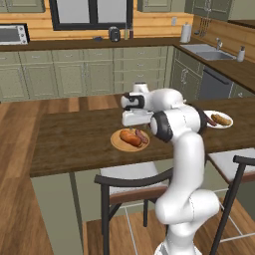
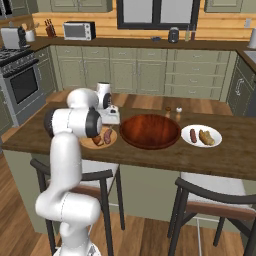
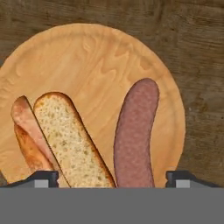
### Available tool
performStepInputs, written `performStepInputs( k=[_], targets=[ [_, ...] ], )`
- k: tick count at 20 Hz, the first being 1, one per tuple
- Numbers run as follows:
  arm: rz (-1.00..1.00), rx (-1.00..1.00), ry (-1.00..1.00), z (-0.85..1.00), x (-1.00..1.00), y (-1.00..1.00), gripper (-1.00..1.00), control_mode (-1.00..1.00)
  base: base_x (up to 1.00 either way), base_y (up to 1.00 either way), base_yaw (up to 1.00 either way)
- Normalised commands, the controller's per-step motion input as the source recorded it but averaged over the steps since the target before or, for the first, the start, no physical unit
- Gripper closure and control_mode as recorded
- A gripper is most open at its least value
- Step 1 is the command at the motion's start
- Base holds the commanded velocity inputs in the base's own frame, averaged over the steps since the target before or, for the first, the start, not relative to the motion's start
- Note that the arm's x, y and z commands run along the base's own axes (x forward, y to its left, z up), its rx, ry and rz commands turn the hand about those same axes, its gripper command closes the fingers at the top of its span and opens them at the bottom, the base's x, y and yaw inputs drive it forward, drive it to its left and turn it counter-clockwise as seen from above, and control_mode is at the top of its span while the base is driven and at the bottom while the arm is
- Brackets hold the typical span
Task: Place one bun and one sausage from the bowl on each plate.
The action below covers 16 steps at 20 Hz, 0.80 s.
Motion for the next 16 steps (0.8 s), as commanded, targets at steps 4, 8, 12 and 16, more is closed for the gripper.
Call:
performStepInputs(
  k=[4,8,12,16],
  targets=[
    [0.00,0.00,-0.08,0.75,-0.91,0.03,-1.00,-1.00,0.00,0.00,0.00],
    [0.00,0.00,-0.16,0.46,-1.00,-0.02,-1.00,-1.00,0.00,0.00,0.00],
    [0.00,0.01,-0.18,0.73,-1.00,-0.09,-1.00,-1.00,0.00,0.00,0.00],
    [0.00,0.01,-0.22,0.82,-1.00,-0.04,-1.00,-1.00,0.00,0.00,0.00]
  ],
)
